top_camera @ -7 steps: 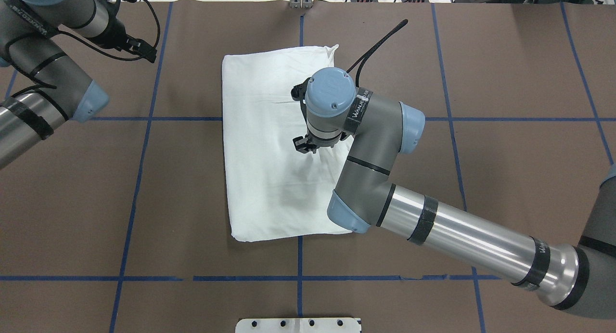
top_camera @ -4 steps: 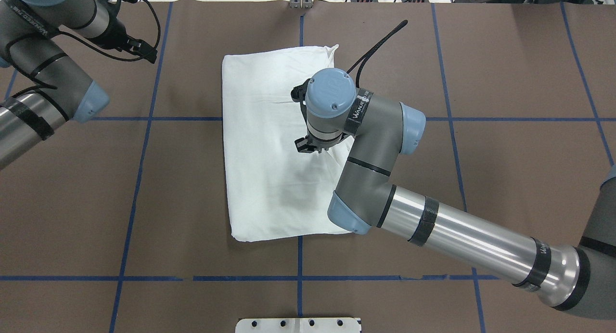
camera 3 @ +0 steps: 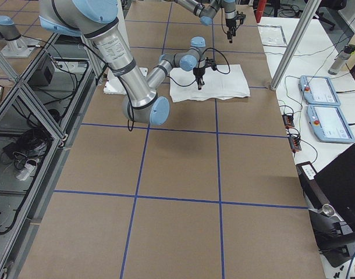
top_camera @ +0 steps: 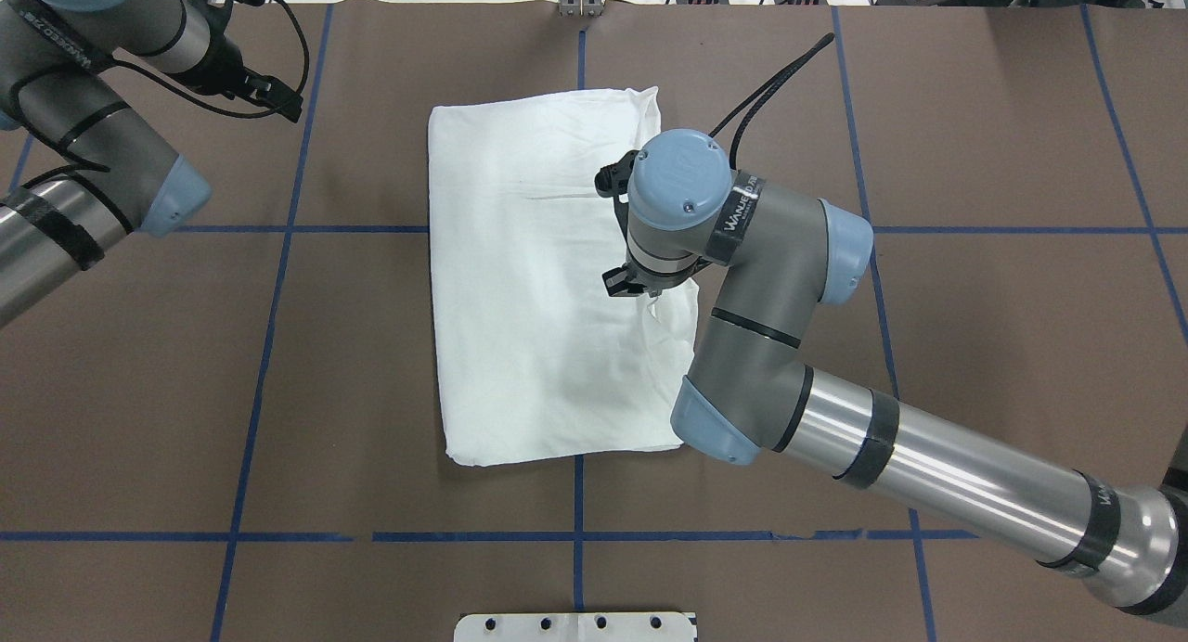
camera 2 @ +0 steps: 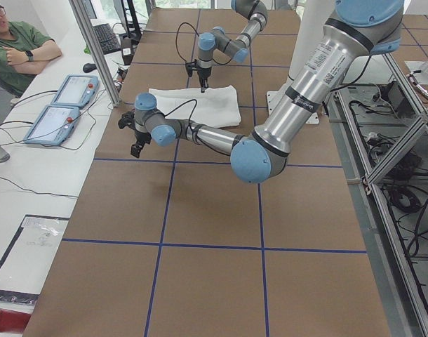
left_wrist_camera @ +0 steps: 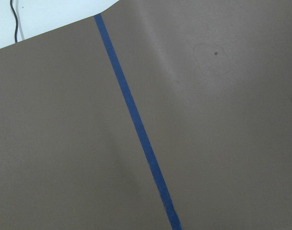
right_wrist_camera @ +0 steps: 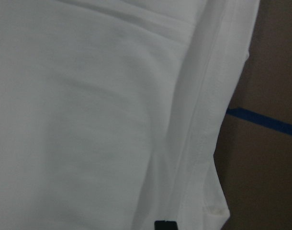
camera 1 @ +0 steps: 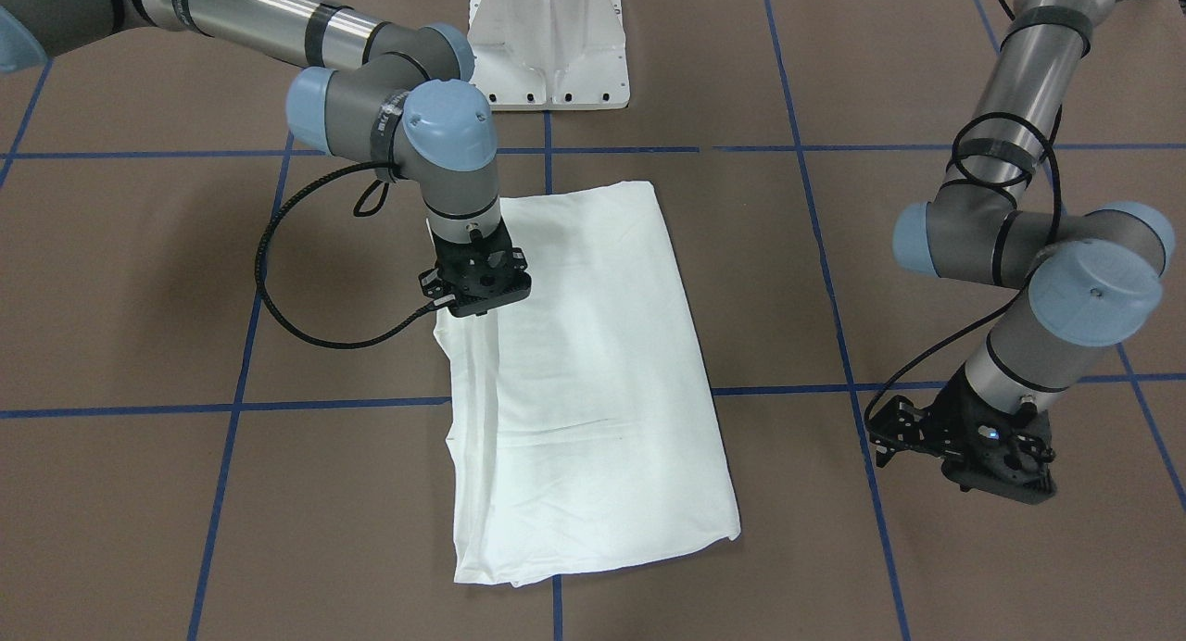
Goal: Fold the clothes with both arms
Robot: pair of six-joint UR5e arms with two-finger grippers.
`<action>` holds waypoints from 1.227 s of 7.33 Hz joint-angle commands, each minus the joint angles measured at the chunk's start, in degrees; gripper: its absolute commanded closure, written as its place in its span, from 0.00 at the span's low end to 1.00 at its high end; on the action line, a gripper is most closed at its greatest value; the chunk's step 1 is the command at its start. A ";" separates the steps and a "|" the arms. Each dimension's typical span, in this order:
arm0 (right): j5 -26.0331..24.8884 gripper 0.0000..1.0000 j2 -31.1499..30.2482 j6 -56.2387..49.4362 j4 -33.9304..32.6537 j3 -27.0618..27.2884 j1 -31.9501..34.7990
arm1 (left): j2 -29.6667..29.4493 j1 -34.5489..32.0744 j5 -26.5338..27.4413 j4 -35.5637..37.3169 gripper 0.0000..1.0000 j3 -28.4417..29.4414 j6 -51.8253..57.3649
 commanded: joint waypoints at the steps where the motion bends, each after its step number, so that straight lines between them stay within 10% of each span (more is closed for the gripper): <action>1: -0.71 1.00 -4.36 0.00 -1.96 4.16 0.48 | 0.06 0.07 0.00 0.00 0.00 0.01 0.05; 2: -1.15 1.00 -4.90 0.09 -1.96 4.08 0.57 | 0.06 0.07 0.00 0.00 0.00 0.01 0.05; 3: -1.94 0.01 -4.90 0.26 -1.70 3.55 0.22 | 0.06 0.07 0.00 0.00 0.00 -0.07 -0.04; 9: 1.56 0.00 -7.86 11.83 2.69 10.44 1.27 | 3.90 3.12 -0.09 -0.09 0.00 -7.85 -6.51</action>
